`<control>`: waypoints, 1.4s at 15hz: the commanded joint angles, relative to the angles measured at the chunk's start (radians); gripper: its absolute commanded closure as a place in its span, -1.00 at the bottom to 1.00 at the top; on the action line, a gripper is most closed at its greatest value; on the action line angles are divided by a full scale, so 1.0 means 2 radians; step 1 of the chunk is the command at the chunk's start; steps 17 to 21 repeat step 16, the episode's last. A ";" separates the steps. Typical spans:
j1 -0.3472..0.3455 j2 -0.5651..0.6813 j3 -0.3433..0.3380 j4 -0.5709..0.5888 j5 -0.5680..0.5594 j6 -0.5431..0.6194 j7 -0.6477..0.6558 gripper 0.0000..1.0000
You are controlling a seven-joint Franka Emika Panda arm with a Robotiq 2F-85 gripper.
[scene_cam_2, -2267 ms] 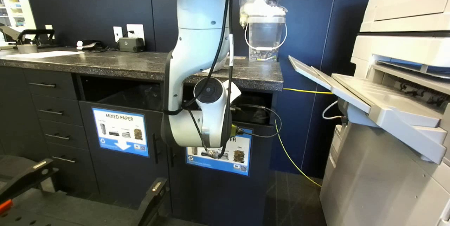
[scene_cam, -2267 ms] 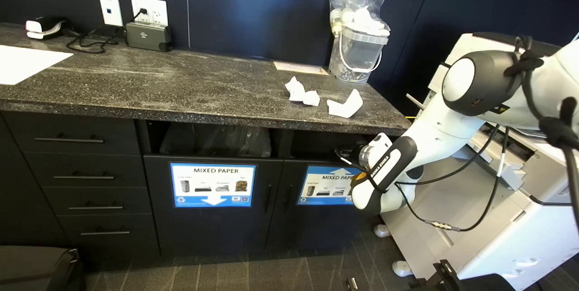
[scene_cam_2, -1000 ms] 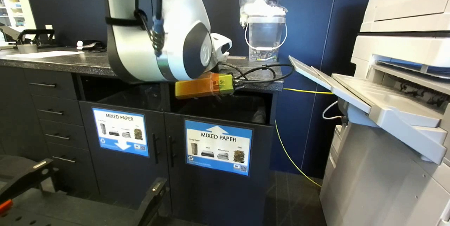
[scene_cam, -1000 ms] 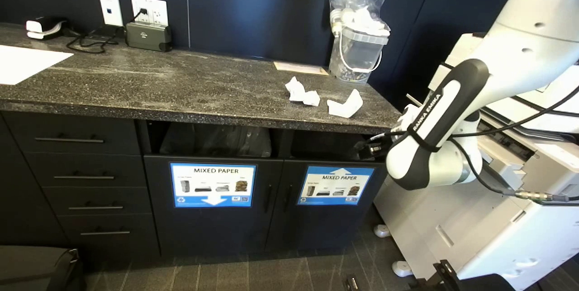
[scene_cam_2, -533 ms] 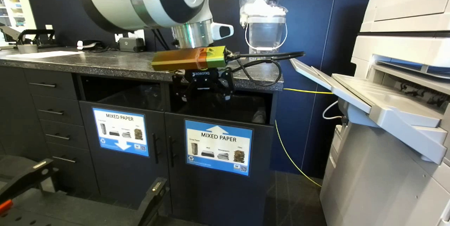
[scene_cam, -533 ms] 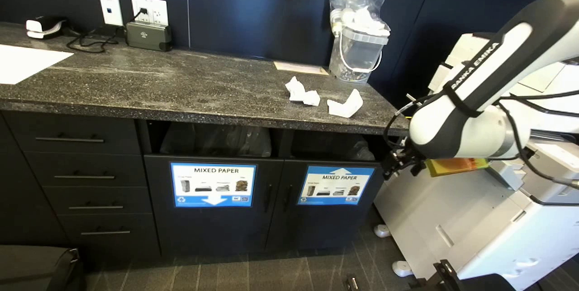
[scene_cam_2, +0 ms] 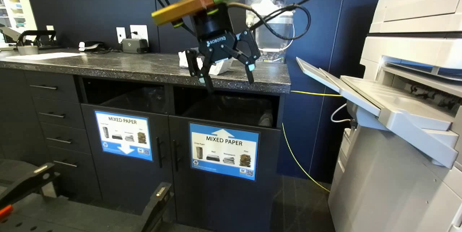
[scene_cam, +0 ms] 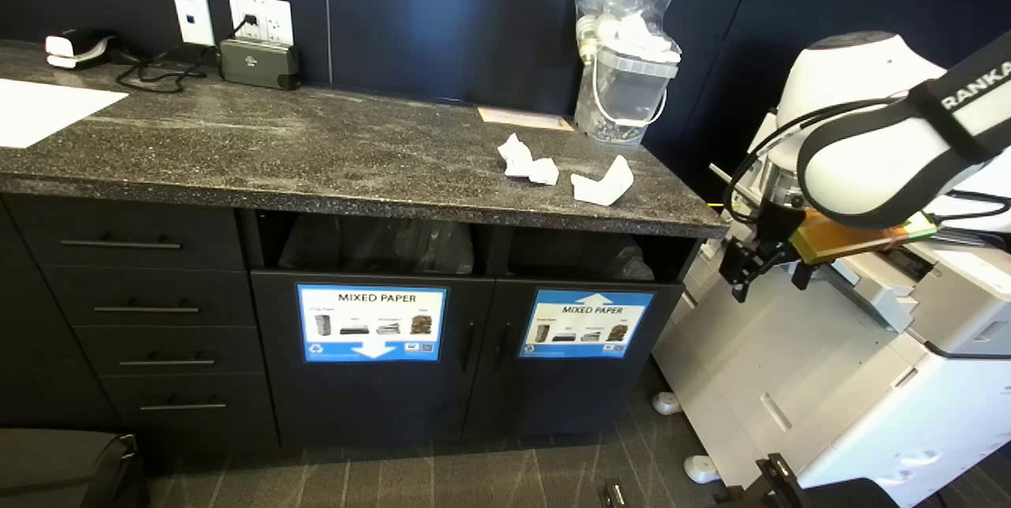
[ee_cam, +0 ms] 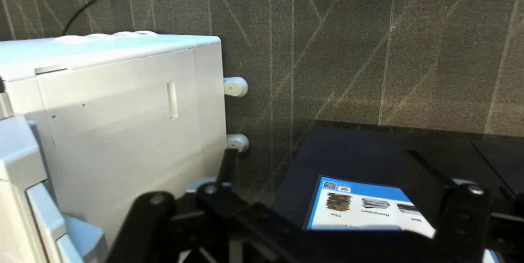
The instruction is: Put one piece of paper in the right bin
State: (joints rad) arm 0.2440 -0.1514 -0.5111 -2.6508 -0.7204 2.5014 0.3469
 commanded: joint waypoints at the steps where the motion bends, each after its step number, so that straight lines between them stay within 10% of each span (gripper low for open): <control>1: -0.086 -0.120 0.128 -0.034 0.027 -0.090 -0.010 -1.00; 6: -0.135 -0.127 0.205 -0.026 0.071 -0.107 -0.017 -1.00; 21: -0.146 -0.102 0.206 -0.027 0.068 -0.096 -0.015 -1.00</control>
